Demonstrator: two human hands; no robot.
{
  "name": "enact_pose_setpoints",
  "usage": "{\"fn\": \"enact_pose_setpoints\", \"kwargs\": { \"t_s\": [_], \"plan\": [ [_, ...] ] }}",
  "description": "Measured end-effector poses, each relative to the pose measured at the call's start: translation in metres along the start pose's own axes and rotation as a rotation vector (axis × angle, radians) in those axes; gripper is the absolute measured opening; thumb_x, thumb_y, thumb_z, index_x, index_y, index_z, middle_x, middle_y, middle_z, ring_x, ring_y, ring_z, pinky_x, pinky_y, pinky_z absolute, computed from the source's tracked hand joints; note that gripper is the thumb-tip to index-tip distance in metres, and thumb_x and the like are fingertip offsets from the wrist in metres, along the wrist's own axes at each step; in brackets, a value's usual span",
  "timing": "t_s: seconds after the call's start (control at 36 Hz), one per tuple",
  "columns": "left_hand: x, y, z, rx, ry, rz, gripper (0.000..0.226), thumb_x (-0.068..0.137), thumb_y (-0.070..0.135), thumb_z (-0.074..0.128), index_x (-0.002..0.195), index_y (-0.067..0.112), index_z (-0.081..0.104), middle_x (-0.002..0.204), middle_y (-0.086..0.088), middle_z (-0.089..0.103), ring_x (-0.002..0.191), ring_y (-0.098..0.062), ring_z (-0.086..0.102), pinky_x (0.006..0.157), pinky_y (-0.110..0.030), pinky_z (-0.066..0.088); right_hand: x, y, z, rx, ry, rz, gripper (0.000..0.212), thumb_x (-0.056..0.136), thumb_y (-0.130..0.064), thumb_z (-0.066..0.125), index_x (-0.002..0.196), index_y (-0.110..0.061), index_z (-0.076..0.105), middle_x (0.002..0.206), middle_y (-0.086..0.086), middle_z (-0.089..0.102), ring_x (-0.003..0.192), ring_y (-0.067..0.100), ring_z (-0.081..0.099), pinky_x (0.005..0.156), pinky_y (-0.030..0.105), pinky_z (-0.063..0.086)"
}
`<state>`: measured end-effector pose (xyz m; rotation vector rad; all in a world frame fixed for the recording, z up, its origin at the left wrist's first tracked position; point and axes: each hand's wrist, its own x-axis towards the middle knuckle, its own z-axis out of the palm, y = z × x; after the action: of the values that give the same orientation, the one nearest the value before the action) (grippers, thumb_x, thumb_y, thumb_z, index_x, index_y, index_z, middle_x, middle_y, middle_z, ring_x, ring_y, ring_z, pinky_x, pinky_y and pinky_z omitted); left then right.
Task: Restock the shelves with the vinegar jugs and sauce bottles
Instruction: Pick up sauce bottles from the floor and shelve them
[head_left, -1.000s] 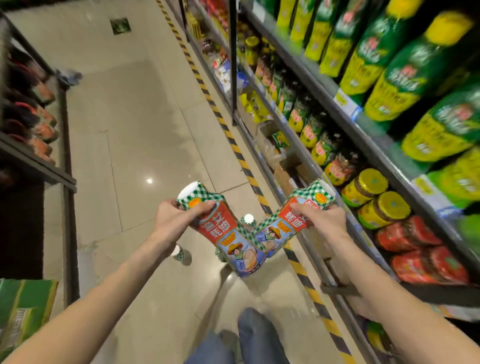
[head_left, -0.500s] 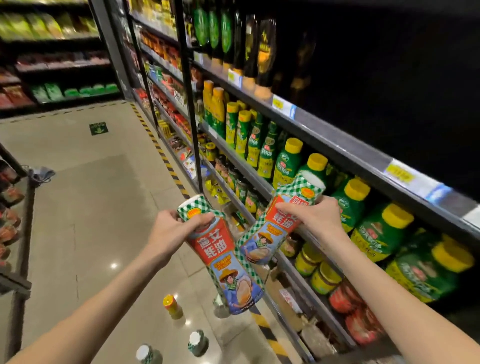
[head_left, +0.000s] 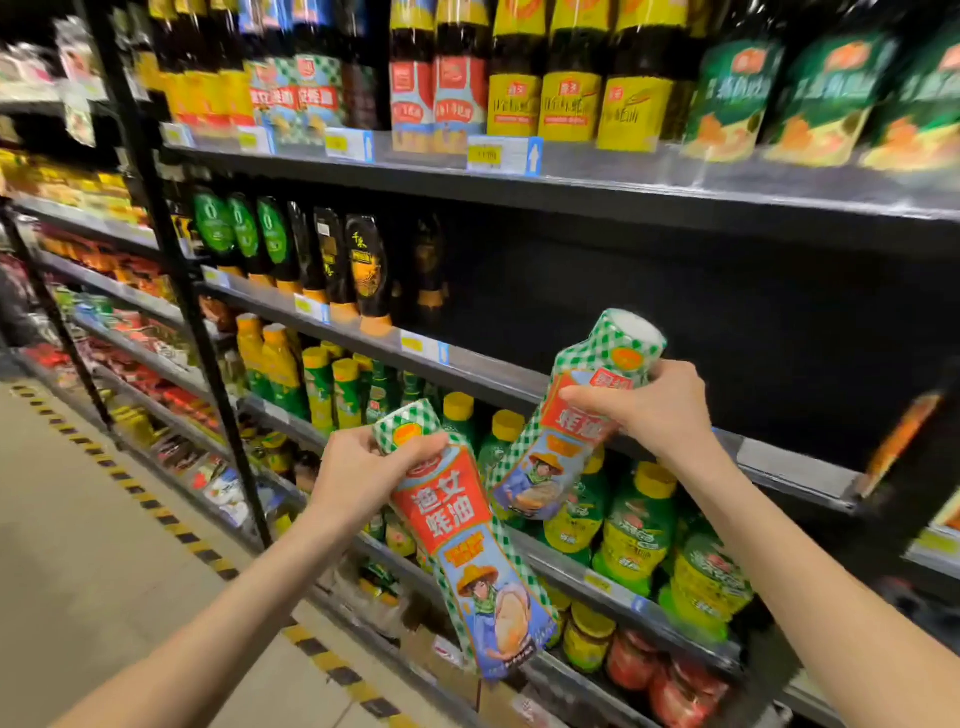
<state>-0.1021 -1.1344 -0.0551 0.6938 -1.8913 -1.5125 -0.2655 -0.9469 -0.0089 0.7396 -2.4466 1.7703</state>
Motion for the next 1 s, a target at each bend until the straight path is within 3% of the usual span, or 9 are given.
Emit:
{"fn": "enact_pose_setpoints", "kwargs": {
  "t_s": [0.08, 0.17, 0.33, 0.53, 0.67, 0.78, 0.83, 0.92, 1.0],
  "plan": [
    [0.007, 0.012, 0.013, -0.043, -0.031, 0.074, 0.046, 0.079, 0.016, 0.074, 0.051, 0.017, 0.038, 0.029, 0.015, 0.045, 0.031, 0.004, 0.048, 0.036, -0.008, 0.034, 0.001, -0.01, -0.02, 0.006, 0.09, -0.033, 0.032, 0.048, -0.035, 0.089, 0.072, -0.025, 0.07, 0.08, -0.008, 0.073, 0.078, 0.006, 0.07, 0.076, 0.033, 0.058],
    [0.016, 0.018, 0.025, -0.077, -0.107, 0.106, 0.037, 0.078, 0.017, 0.076, 0.052, 0.015, 0.049, 0.038, 0.013, 0.056, 0.038, 0.003, 0.055, 0.039, -0.007, 0.037, -0.005, -0.019, -0.044, -0.005, 0.194, -0.078, 0.028, 0.051, -0.031, 0.089, 0.069, -0.028, 0.068, 0.077, -0.011, 0.071, 0.076, 0.002, 0.069, 0.074, 0.031, 0.058],
    [0.036, 0.03, 0.051, -0.065, -0.248, 0.121, 0.036, 0.056, 0.045, 0.085, 0.059, 0.015, 0.065, 0.059, 0.004, 0.071, 0.056, -0.008, 0.068, 0.056, -0.026, 0.05, -0.011, -0.03, -0.093, -0.051, 0.375, -0.145, 0.027, 0.055, -0.025, 0.089, 0.071, -0.029, 0.067, 0.08, -0.011, 0.071, 0.079, 0.002, 0.069, 0.077, 0.029, 0.057],
    [0.054, 0.038, 0.091, -0.084, -0.306, 0.115, 0.028, 0.068, 0.036, 0.082, 0.063, 0.015, 0.064, 0.061, 0.001, 0.072, 0.058, -0.013, 0.07, 0.057, -0.027, 0.049, 0.001, -0.033, -0.13, -0.216, 0.516, -0.184, 0.03, 0.056, -0.032, 0.089, 0.073, -0.035, 0.064, 0.076, -0.019, 0.065, 0.067, -0.016, 0.062, 0.065, 0.007, 0.051],
    [0.064, 0.045, 0.115, -0.131, -0.371, 0.123, 0.024, 0.071, 0.026, 0.081, 0.064, 0.011, 0.064, 0.056, 0.004, 0.07, 0.05, -0.005, 0.066, 0.046, -0.018, 0.045, 0.011, -0.025, -0.147, -0.329, 0.589, -0.157, 0.034, 0.055, -0.034, 0.089, 0.081, -0.029, 0.069, 0.079, -0.012, 0.068, 0.075, -0.006, 0.063, 0.074, 0.022, 0.054],
    [0.071, 0.05, 0.132, -0.163, -0.421, 0.126, 0.021, 0.071, 0.021, 0.081, 0.063, 0.009, 0.065, 0.058, 0.0, 0.071, 0.05, -0.007, 0.067, 0.042, -0.016, 0.047, 0.02, -0.015, -0.151, -0.422, 0.585, -0.159, 0.038, 0.055, -0.036, 0.088, 0.087, -0.024, 0.07, 0.081, -0.009, 0.068, 0.075, -0.006, 0.062, 0.072, 0.018, 0.051],
    [0.075, 0.052, 0.137, -0.168, -0.427, 0.13, 0.019, 0.071, 0.019, 0.081, 0.063, 0.008, 0.066, 0.056, 0.0, 0.07, 0.048, -0.008, 0.066, 0.04, -0.016, 0.047, 0.024, -0.01, -0.147, -0.506, 0.557, -0.158, 0.053, 0.051, -0.047, 0.085, 0.091, -0.016, 0.071, 0.084, -0.007, 0.07, 0.079, 0.002, 0.065, 0.076, 0.021, 0.052],
    [0.081, 0.051, 0.143, -0.163, -0.442, 0.13, 0.019, 0.071, 0.019, 0.081, 0.067, 0.007, 0.067, 0.06, -0.004, 0.072, 0.051, -0.014, 0.068, 0.04, -0.02, 0.049, 0.03, 0.0, -0.143, -0.574, 0.525, -0.167, 0.077, 0.043, -0.069, 0.071, 0.095, -0.012, 0.071, 0.087, -0.001, 0.074, 0.085, 0.012, 0.068, 0.084, 0.039, 0.055],
    [0.086, 0.05, 0.147, -0.154, -0.454, 0.137, 0.018, 0.073, 0.019, 0.079, 0.068, 0.007, 0.067, 0.058, -0.002, 0.071, 0.05, -0.013, 0.068, 0.039, -0.021, 0.048, 0.035, 0.009, -0.141, -0.551, 0.512, -0.145, 0.076, 0.043, -0.067, 0.072, 0.096, -0.012, 0.071, 0.088, 0.0, 0.074, 0.085, 0.01, 0.069, 0.081, 0.039, 0.056]
  ]
}}
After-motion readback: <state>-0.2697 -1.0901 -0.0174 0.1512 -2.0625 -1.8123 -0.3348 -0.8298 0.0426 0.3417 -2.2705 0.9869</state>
